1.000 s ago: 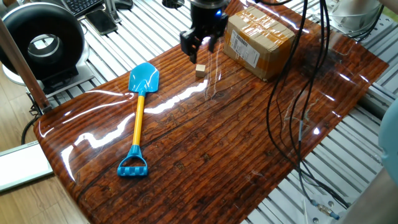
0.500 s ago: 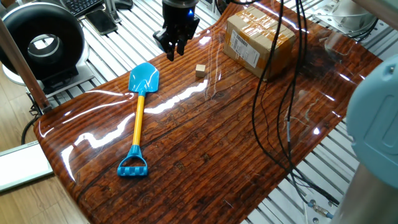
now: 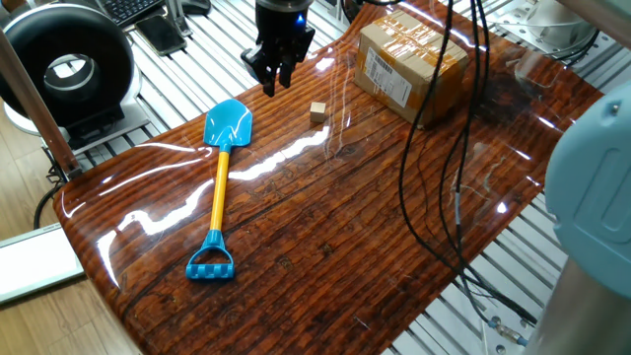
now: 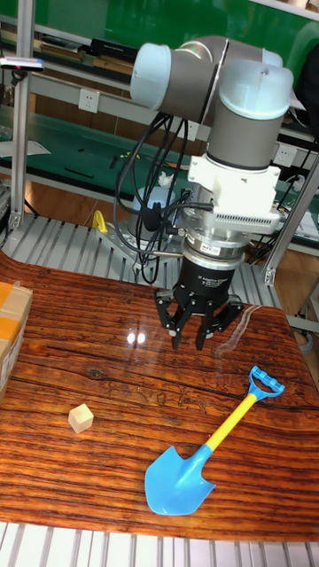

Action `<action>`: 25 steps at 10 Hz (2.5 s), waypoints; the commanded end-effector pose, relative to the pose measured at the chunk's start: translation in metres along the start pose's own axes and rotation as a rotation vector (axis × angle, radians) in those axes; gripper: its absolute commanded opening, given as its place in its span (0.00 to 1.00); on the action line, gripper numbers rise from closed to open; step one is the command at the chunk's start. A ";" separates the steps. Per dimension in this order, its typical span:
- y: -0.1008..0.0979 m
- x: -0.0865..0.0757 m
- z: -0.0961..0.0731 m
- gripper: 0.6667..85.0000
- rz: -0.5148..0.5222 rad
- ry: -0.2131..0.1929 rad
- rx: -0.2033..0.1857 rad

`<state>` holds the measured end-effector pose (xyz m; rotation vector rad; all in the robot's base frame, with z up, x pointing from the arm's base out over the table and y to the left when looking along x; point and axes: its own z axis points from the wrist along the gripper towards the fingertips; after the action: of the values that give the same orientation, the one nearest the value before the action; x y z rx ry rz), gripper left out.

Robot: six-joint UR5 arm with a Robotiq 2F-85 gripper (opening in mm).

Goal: Use a shovel to scoop up an object

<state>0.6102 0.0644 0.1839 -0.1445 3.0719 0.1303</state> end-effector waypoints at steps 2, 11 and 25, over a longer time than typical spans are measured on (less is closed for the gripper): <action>0.017 -0.014 0.009 0.51 0.012 -0.012 -0.018; 0.023 -0.048 0.018 0.52 0.034 -0.005 -0.030; 0.035 -0.062 0.023 0.63 0.030 -0.028 -0.031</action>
<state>0.6671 0.0992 0.1683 -0.1100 3.0444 0.1637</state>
